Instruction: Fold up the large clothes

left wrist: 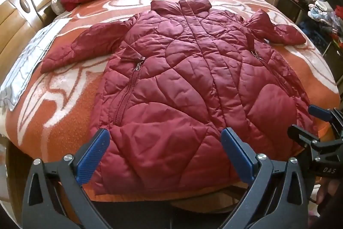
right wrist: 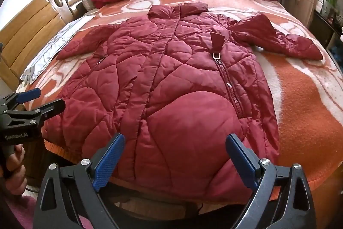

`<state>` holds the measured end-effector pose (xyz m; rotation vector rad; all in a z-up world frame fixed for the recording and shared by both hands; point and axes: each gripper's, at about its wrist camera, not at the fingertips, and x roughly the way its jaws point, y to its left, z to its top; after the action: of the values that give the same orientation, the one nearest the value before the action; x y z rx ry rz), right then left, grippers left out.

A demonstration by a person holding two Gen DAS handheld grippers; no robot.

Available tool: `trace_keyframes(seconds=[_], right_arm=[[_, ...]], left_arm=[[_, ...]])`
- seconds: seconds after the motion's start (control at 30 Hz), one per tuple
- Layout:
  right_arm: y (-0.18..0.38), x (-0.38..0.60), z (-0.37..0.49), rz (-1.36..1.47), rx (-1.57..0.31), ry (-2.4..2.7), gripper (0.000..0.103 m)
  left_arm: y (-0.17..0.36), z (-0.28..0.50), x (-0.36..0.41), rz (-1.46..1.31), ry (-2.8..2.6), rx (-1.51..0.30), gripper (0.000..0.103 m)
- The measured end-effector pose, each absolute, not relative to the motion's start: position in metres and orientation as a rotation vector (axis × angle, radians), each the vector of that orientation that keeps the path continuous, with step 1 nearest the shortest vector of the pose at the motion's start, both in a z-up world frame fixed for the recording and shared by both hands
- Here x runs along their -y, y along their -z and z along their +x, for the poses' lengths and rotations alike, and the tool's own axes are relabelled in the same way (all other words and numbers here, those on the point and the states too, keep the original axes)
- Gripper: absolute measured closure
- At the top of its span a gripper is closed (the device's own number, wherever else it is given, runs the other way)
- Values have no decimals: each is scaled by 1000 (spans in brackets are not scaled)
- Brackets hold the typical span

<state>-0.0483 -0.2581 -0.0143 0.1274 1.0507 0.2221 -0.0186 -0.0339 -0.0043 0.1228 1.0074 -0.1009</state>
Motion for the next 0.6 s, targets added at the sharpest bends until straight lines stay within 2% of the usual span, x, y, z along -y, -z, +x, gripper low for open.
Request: trace_keyframes(seconds=[0.6], right_arm=[[14,253,-47,124,-1057,-228,7]], left_arm=[[4,-21,39,130,105,-1010,0]])
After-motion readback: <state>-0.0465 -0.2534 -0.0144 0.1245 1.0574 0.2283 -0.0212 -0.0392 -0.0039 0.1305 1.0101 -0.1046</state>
